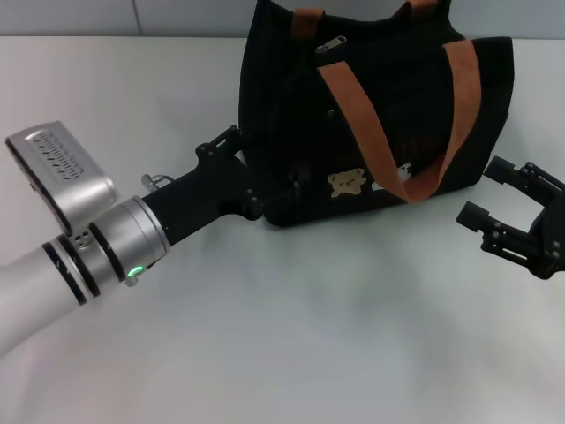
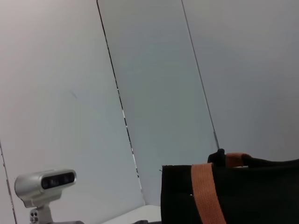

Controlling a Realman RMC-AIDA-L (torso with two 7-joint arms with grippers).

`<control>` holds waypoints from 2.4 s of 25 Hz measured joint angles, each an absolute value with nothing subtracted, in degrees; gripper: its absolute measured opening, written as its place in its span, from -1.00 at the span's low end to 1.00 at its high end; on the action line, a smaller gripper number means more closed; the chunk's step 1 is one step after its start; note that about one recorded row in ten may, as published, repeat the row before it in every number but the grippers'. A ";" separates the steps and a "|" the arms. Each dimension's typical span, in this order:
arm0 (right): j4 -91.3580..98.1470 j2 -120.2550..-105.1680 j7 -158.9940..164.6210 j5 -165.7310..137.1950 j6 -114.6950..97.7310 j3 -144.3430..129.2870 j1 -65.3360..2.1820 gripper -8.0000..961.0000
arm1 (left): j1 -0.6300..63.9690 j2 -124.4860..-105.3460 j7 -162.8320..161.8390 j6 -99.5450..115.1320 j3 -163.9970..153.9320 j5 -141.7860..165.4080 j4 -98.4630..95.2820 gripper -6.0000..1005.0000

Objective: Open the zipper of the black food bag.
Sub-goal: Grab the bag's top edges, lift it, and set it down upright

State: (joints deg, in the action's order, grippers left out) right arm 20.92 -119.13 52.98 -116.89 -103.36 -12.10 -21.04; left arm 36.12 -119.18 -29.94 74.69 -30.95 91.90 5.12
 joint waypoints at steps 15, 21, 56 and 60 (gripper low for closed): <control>20.83 -119.09 52.98 -116.90 -101.99 -12.03 -21.53 0.74 | 35.78 -119.27 -24.77 73.07 -27.33 92.08 7.63 0.15; 19.90 -119.09 51.94 -116.90 -100.90 -12.04 -21.72 0.74 | 35.95 -119.27 -24.75 73.14 -27.61 92.11 7.65 -0.42; 13.24 -119.16 58.37 -113.45 -92.63 -12.63 -31.78 0.74 | 23.67 -116.01 -34.53 101.15 -27.80 92.19 -30.02 -0.84; 11.14 -119.21 62.03 -114.43 -89.25 -17.06 -36.61 0.74 | 25.15 -115.09 -34.55 103.13 -28.34 92.25 -32.28 -0.84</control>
State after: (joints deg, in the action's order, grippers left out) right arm 11.14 -119.21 62.03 -114.43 -89.25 -17.06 -36.61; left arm 25.15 -115.09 -34.55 103.13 -28.34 92.25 -32.28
